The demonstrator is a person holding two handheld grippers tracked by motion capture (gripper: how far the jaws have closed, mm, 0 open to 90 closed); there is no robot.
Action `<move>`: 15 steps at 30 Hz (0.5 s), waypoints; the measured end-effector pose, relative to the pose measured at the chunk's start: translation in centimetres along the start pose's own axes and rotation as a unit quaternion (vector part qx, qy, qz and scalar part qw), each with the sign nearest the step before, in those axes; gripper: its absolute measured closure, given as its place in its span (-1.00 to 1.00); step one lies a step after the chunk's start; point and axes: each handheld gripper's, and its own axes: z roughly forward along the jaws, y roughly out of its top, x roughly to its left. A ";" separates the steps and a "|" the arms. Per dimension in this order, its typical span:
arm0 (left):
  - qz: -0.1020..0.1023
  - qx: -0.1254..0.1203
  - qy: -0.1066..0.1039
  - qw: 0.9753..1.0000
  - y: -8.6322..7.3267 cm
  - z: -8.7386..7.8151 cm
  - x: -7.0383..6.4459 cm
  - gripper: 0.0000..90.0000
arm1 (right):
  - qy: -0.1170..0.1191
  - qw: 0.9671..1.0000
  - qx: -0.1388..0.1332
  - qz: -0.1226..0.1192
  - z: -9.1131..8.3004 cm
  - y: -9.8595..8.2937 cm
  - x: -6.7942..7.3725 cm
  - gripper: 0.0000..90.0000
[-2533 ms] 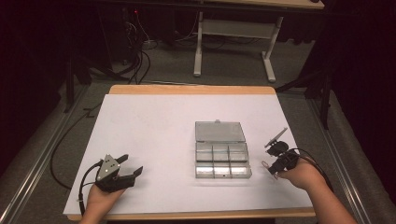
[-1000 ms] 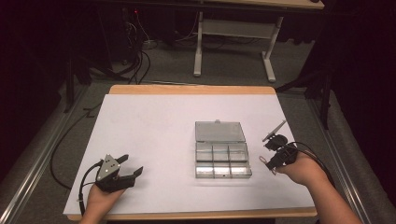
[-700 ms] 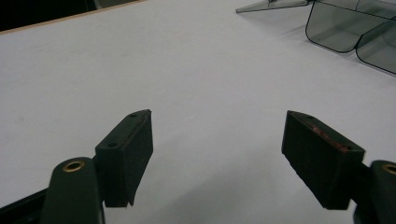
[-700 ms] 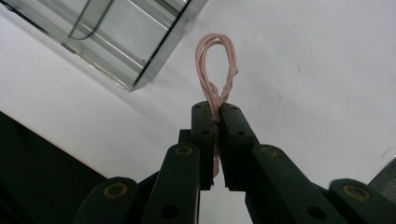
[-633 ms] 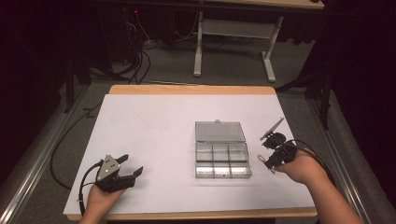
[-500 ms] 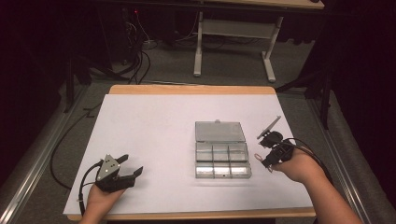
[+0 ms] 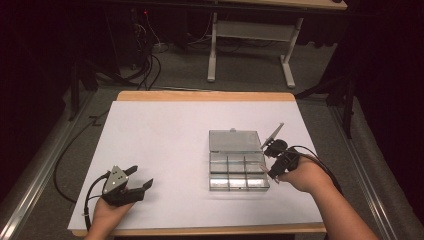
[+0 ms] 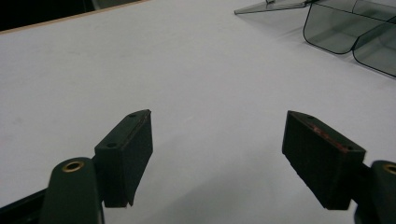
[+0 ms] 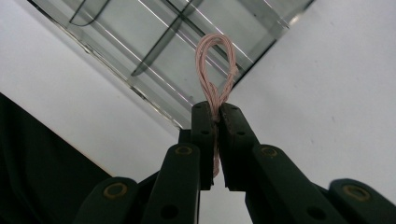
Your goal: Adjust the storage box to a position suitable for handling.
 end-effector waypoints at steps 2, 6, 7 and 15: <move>0.001 0.001 0.000 1.000 0.0 0.0 0.0 -0.44 | 0.000 1.000 0.000 -0.008 0.1 0.3 0.2 0.90; 0.001 0.001 0.000 1.000 0.0 0.0 0.0 -0.44 | 0.004 1.000 0.004 -0.013 0.4 1.0 0.9 0.90; 0.001 0.001 0.000 1.000 0.0 0.0 0.0 -0.44 | 0.005 1.000 0.003 -0.014 0.5 1.2 1.1 0.90; 0.001 0.001 -0.001 1.000 0.0 0.0 0.0 -0.44 | 0.013 0.999 0.006 -0.031 1.1 2.7 2.3 0.90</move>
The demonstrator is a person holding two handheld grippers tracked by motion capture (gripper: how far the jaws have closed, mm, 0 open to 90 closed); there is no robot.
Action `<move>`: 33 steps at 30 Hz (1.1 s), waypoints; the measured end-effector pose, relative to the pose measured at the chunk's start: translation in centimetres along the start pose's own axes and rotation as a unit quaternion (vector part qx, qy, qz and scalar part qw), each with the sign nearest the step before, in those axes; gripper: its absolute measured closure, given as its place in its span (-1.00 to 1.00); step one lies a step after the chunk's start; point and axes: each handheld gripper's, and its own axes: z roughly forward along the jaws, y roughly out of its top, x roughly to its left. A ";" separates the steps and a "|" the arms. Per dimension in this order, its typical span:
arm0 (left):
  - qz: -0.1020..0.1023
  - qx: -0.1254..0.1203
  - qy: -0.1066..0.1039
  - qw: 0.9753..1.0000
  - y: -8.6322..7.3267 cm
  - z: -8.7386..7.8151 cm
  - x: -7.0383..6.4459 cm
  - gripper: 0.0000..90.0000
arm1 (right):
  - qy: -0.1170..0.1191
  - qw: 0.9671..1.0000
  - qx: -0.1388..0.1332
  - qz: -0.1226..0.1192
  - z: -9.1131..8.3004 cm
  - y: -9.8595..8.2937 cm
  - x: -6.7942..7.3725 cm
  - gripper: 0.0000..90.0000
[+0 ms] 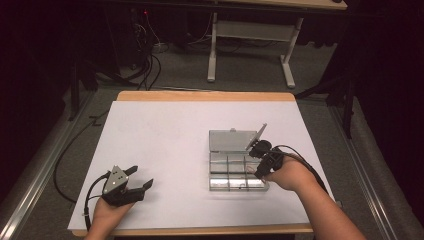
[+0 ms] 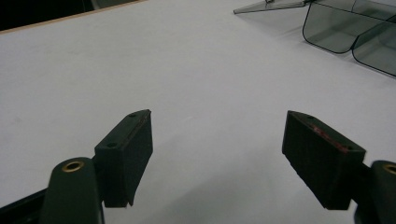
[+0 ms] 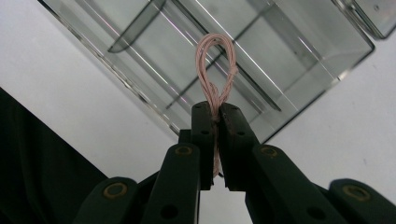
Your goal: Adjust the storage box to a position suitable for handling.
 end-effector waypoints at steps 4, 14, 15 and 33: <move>0.000 0.000 0.000 1.000 0.0 0.0 0.0 -0.44 | 0.003 1.000 0.006 -0.001 0.4 0.8 0.7 0.90; -0.001 -0.001 -0.001 1.000 0.0 0.0 0.0 -0.44 | 0.009 1.000 0.005 -0.027 1.2 2.0 1.4 0.90; -0.001 -0.001 -0.002 1.000 0.0 0.0 0.0 -0.44 | 0.010 1.000 0.006 -0.026 1.3 2.1 1.5 0.90; -0.001 -0.003 -0.003 1.000 0.0 0.0 0.1 -0.44 | 0.019 0.999 0.008 -0.036 2.1 3.2 2.5 0.90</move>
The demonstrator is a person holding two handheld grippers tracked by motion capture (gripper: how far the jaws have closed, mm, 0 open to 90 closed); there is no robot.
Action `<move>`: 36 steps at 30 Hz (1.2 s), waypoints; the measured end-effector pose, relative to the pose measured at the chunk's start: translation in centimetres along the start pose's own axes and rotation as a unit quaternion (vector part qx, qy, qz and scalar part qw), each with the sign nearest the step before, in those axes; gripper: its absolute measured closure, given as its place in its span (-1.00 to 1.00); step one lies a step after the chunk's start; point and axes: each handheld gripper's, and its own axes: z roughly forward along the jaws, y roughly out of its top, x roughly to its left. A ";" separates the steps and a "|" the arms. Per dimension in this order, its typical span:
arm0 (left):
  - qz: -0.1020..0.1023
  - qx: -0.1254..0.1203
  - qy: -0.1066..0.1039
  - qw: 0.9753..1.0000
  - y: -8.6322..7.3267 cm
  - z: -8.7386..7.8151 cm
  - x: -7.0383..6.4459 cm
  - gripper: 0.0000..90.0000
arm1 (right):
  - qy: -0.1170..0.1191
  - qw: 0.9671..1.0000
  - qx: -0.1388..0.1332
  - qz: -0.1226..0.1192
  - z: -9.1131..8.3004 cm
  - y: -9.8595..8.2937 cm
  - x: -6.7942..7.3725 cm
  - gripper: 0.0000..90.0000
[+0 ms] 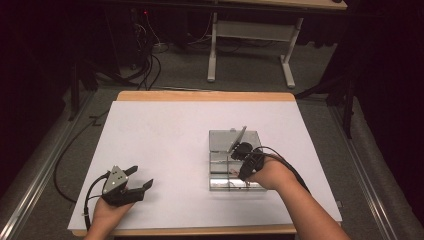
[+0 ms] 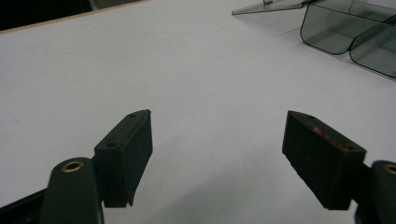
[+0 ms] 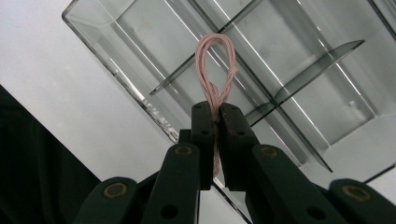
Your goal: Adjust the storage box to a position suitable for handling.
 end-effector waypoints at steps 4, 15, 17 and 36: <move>0.000 0.000 -0.001 1.000 0.0 0.0 0.0 -0.44 | 0.001 1.000 0.002 -0.002 0.3 0.0 0.0 0.90; -0.002 0.000 -0.003 1.000 0.0 0.0 0.1 -0.44 | 0.007 1.000 0.007 -0.001 1.3 0.1 -0.1 0.90; -0.002 0.000 -0.003 1.000 0.0 0.0 0.1 -0.44 | 0.008 1.000 0.007 -0.001 1.6 0.2 -0.1 0.90; -0.002 0.000 -0.005 1.000 0.0 0.0 0.1 -0.44 | -0.003 1.000 0.023 0.006 2.7 0.2 -0.3 0.90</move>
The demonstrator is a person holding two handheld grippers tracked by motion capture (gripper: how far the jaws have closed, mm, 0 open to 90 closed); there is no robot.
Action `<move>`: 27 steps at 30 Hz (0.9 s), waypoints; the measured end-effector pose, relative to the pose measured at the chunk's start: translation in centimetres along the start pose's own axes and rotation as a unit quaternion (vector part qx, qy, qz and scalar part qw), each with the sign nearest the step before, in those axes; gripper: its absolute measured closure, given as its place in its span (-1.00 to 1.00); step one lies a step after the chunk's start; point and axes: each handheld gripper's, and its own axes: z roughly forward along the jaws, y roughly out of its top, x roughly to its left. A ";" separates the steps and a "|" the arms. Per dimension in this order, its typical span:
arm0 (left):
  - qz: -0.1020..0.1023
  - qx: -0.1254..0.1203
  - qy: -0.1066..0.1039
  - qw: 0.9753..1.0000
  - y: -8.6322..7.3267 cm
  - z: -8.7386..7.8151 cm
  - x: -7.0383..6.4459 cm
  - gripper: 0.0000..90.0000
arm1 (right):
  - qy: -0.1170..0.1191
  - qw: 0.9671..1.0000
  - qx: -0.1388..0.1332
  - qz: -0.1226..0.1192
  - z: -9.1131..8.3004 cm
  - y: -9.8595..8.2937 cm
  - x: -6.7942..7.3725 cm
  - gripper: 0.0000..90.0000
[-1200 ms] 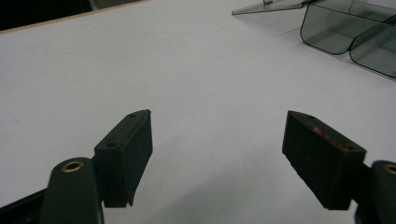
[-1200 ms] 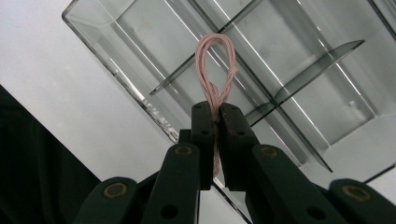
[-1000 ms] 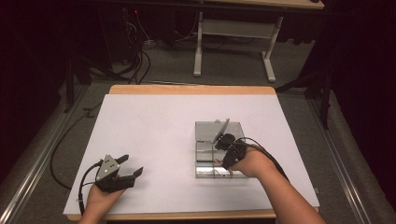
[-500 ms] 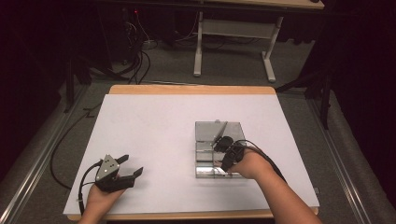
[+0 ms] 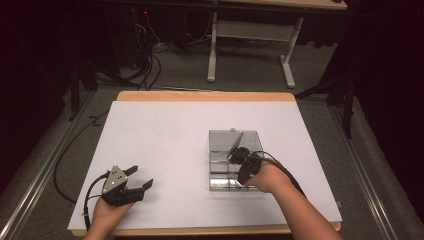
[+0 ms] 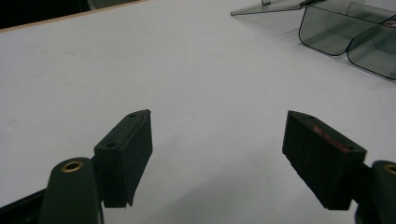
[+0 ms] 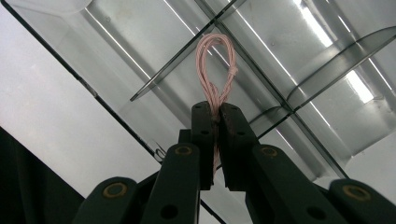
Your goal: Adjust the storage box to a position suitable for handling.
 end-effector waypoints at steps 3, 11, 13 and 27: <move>0.000 0.000 0.000 1.000 0.0 0.0 0.0 -0.44 | 0.001 1.000 -0.002 0.003 0.2 0.1 0.0 0.90; 0.000 -0.001 -0.001 1.000 0.0 0.0 0.0 -0.44 | 0.001 1.000 0.007 0.001 1.0 0.2 0.1 0.89; 0.000 -0.001 -0.001 1.000 0.0 0.0 0.0 -0.44 | 0.001 1.000 0.007 -0.001 1.1 0.2 0.1 0.89; -0.002 -0.002 -0.002 1.000 0.0 0.0 0.0 -0.44 | 0.003 1.000 0.014 -0.003 1.5 0.6 0.5 0.86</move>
